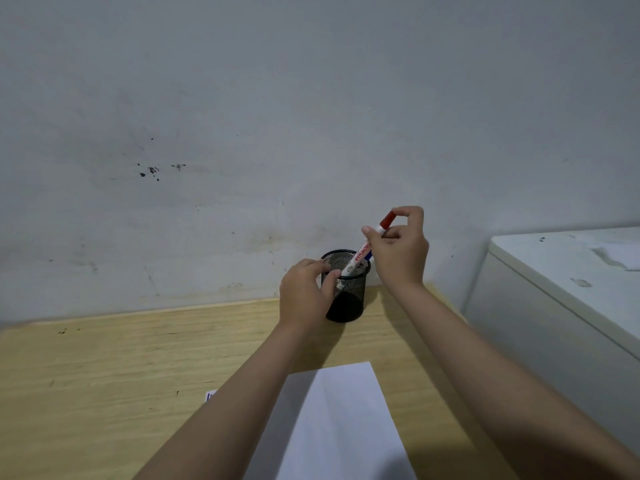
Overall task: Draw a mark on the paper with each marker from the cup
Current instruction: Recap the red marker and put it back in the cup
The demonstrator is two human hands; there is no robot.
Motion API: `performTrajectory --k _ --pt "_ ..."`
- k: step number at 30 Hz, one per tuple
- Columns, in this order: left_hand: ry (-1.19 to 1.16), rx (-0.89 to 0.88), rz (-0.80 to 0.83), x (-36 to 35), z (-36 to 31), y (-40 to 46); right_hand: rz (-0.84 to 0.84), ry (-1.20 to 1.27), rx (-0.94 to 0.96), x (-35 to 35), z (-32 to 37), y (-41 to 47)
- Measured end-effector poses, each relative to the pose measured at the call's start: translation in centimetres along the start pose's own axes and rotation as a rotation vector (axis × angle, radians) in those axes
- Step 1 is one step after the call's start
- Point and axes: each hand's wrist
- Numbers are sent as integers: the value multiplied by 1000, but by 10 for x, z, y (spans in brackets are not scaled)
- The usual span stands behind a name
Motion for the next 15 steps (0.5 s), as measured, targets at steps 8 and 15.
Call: performTrajectory --k 8,15 --pt "-46 10 -27 -1 4 -2 90 -270 12 -7 -26 -13" --pt "-27 -6 -30 -1 3 0 246 -543 -151 -18 -11 19"
Point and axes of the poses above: each hand's wrist, its own y-axis towards the middle knuckle, its own x-axis out of the back of the hand, z = x × y, and after that the axes turned 4 degrees about z, right-handed
